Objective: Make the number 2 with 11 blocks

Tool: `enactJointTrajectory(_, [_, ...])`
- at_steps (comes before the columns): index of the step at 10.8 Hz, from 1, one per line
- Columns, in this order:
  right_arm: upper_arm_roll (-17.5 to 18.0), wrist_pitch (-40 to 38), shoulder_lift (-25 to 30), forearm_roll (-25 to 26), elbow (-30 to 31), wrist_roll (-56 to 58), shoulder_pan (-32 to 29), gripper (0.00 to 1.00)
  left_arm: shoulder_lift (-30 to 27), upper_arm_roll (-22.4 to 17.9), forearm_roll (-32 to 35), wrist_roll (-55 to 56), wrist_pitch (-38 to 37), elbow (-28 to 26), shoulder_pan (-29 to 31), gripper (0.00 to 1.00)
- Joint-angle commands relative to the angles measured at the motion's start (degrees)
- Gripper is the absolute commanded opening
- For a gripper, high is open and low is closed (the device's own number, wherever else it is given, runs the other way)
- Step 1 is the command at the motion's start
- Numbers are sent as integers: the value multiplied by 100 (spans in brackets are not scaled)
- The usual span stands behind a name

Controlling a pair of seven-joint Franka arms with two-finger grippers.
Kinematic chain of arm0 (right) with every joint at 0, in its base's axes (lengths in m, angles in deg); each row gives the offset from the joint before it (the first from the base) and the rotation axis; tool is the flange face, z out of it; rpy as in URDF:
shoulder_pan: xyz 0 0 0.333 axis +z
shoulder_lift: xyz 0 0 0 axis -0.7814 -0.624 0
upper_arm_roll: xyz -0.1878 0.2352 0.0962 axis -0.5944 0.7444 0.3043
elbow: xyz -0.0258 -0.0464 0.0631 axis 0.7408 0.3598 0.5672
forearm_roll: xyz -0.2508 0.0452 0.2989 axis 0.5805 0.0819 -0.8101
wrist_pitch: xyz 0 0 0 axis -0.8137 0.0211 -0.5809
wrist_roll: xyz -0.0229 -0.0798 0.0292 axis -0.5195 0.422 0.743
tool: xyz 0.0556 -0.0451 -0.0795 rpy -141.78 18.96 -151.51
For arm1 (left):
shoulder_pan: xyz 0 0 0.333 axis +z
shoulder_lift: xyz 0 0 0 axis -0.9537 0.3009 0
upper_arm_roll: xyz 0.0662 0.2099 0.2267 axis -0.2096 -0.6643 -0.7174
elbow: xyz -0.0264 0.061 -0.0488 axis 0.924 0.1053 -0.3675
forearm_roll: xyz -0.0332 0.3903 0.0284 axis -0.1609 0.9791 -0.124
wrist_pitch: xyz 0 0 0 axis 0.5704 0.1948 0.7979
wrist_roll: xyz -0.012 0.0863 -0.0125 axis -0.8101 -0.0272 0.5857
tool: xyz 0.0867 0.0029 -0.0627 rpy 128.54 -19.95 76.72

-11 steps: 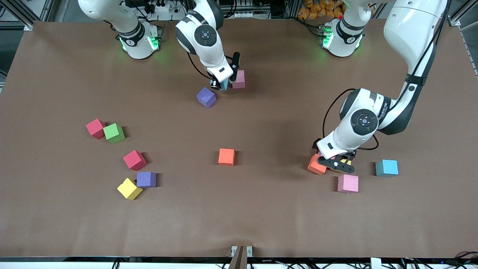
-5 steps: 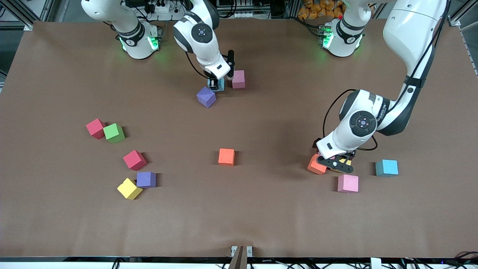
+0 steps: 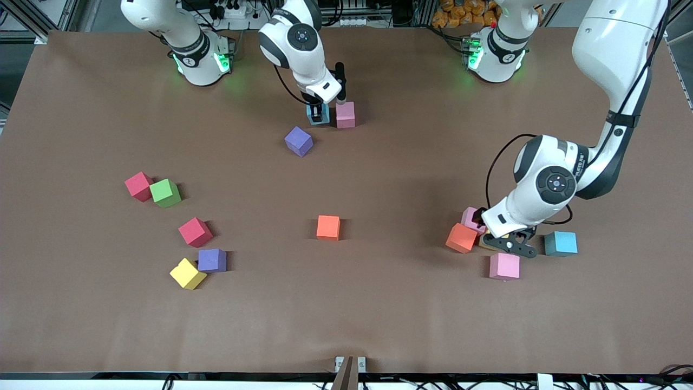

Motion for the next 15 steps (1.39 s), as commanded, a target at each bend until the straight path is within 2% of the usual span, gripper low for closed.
enactJointTrajectory(1, [-123,320,-216,43,65,-150,183,9,294,36,129,-172,65,329,97,100])
enactJointTrajectory(2, [-123,409,-331,26,47,-194,218,7,364,36,129,-181,74,391,167,100])
enactJointTrajectory(7, [-141,366,-525,17,-189,-475,289,6,611,36,129,-181,285,427,211,100])
enactJointTrajectory(15, [-132,269,-921,-1,-568,-712,359,6,629,27,138,-181,285,426,229,100])
